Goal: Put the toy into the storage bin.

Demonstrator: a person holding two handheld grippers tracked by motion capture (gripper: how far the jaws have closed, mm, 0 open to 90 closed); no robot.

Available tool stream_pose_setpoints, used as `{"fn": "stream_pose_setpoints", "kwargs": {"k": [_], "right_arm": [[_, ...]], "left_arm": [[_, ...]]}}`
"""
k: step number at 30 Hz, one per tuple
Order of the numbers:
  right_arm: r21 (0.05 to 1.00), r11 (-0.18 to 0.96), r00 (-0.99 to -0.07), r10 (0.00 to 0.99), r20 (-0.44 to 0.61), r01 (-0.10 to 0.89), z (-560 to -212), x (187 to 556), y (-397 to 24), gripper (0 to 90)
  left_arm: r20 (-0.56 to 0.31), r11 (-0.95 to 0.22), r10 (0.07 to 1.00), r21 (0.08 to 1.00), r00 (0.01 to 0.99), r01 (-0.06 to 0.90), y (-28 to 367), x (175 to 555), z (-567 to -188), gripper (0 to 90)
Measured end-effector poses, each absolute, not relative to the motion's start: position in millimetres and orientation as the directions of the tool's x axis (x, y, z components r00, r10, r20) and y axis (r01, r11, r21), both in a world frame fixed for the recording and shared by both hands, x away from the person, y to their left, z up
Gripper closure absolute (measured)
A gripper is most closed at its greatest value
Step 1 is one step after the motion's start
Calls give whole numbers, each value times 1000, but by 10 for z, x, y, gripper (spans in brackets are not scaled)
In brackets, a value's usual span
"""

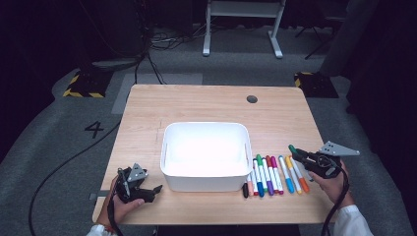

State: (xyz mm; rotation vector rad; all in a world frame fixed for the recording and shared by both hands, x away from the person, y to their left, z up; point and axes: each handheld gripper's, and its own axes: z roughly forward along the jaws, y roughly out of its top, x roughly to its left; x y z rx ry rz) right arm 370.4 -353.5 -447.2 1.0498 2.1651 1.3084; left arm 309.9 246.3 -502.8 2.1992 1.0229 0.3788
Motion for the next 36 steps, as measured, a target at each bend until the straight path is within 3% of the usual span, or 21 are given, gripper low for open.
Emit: {"fn": "stream_pose_setpoints", "kwargs": {"k": [17, 36], "right_arm": [[907, 317, -752, 660, 1, 279, -3833, 3608, -3088, 747], [907, 398, -876, 476, -77, 137, -3223, 3550, -2243, 747]], "left_arm": [[-16, -466, 760, 683, 649, 563, 2461, 3093, -5027, 153], [-21, -463, 761, 682, 648, 566, 2462, 3093, -5028, 153]]}}
